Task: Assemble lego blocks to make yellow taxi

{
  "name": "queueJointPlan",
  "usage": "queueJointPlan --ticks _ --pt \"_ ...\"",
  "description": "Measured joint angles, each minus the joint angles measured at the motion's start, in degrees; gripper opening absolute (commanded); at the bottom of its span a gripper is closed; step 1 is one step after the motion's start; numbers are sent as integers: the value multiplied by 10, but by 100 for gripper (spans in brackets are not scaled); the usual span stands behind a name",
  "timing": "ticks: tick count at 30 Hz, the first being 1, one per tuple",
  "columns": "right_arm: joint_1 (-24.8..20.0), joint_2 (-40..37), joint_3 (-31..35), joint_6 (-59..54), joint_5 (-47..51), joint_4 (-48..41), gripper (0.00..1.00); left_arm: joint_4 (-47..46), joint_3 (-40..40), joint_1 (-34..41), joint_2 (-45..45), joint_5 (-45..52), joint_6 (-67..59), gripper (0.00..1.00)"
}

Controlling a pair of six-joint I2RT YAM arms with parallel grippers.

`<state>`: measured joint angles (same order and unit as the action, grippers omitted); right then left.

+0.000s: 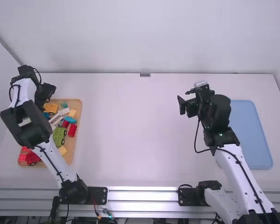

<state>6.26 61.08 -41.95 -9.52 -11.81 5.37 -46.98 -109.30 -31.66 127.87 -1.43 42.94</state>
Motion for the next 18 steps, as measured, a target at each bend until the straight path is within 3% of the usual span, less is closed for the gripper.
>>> queueJointPlan --ticks 18 --pt "0 3 0 2 0 0 99 137 131 0 0 -18 94 91"
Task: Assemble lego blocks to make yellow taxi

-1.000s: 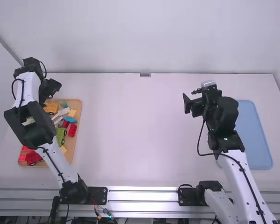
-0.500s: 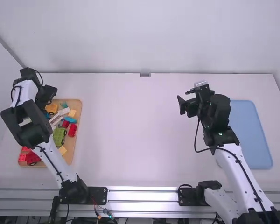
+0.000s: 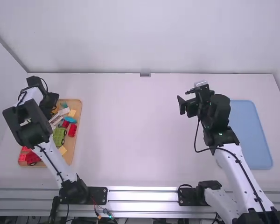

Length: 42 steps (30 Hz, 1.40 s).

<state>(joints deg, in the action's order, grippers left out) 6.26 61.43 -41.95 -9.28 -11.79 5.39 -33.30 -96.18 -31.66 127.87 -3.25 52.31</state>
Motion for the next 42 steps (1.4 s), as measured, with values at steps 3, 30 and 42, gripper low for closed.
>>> queueJointPlan --ticks 3,30,42 --pt "0 0 0 0 0 0 99 20 7 0 0 -7 8 91" --pt "0 0 0 2 0 -4 99 39 26 0 0 -34 -23 52" --pt "0 0 0 3 -1 -4 99 -192 -147 7 0 -35 -37 45"
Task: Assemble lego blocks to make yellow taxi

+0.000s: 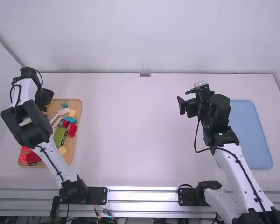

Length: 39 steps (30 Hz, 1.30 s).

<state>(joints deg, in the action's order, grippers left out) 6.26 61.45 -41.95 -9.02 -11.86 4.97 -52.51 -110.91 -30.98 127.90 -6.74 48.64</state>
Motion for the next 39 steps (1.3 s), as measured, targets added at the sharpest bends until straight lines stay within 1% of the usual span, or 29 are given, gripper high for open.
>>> queueJointPlan --ticks 5,8,11,13,14,15,16,17,18,21,22,23,24,25,26,27,28,29,30,33,35,36,39 --pt "0 0 0 -1 0 0 99 -95 -61 28 0 -44 -14 48" --pt "0 0 0 -2 0 0 99 -113 -63 55 -1 -76 -30 47" --pt "0 0 0 -1 0 0 99 -103 -52 88 -7 -92 -50 46" --pt "0 0 0 0 0 0 99 -75 -15 128 -35 -101 -68 46" --pt "0 0 0 -2 0 0 99 -70 -9 133 -40 -103 -70 46" --pt "0 0 0 -1 0 -2 99 -38 27 160 -70 -105 -81 48" --pt "0 0 0 -1 0 -3 99 -22 46 175 -86 -106 -85 48" --pt "0 0 0 -2 0 -9 99 12 88 204 -124 -107 -97 48" --pt "0 0 0 -1 0 -10 99 23 101 213 -136 -107 -102 48" --pt "0 0 0 -2 0 -16 99 98 210 286 -239 -89 -160 36" --pt "0 0 0 0 0 -17 99 105 223 295 -252 -82 -172 36" --pt "0 0 0 0 0 -18 99 124 258 318 -285 -61 -209 39" --pt "0 0 0 -2 0 -20 99 133 280 333 -307 -43 -239 45" --pt "0 0 0 -1 0 -22 99 139 315 357 -338 -10 -294 52" --pt "0 0 -1 -1 0 -24 99 137 325 366 -347 2 -315 51" --pt "0 0 -1 0 0 -26 99 127 348 387 -367 31 -366 54" --pt "0 0 -1 -1 0 -26 99 119 363 403 -378 53 -407 54" --pt "0 0 -1 -1 0 -27 99 110 382 429 -388 83 -468 46" --pt "0 0 -1 0 0 -27 99 109 387 437 -389 91 -486 45" --pt "0 0 -1 0 0 -28 99 123 417 489 -388 129 -587 30" --pt "0 0 -1 -1 0 -28 99 136 430 512 -386 139 -626 34" --pt "0 0 -1 -2 -2 -30 99 150 438 530 -378 146 -656 32" --pt "0 0 -1 -1 -14 -33 99 166 445 558 -350 154 -711 34"
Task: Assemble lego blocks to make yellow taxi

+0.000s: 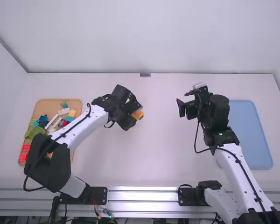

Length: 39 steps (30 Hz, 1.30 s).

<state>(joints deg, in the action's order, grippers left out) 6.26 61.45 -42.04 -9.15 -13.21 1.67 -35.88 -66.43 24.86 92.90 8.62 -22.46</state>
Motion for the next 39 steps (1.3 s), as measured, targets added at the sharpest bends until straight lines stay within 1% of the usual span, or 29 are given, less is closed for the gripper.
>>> queueJointPlan --ticks 8,13,17,20,26,28,29,30,31,32,36,39 --pt "0 0 0 1 -17 -6 99 9 20 56 95 30 -201 39" --pt "0 0 0 1 -17 -6 99 28 20 60 120 52 -294 39" --pt "0 0 0 1 -17 -6 99 41 20 60 126 62 -330 42" --pt "0 0 0 1 -17 -6 99 59 22 59 127 64 -342 49" --pt "0 0 0 1 -17 -6 99 106 53 59 127 55 -340 52" --pt "0 0 0 0 -17 -6 99 125 66 59 127 47 -330 61" --pt "0 0 0 0 -17 -6 99 127 68 59 127 46 -330 62" --pt "0 0 0 0 -17 -6 99 130 71 59 127 44 -328 73" --pt "0 0 0 0 -17 -6 99 131 75 59 127 42 -328 94" --pt "0 0 0 0 -17 -6 99 133 76 59 127 42 -328 100" --pt "0 0 0 1 -17 -7 99 152 75 59 127 42 -313 99" --pt "0 0 0 0 -17 -8 99 135 64 59 127 42 -288 99"
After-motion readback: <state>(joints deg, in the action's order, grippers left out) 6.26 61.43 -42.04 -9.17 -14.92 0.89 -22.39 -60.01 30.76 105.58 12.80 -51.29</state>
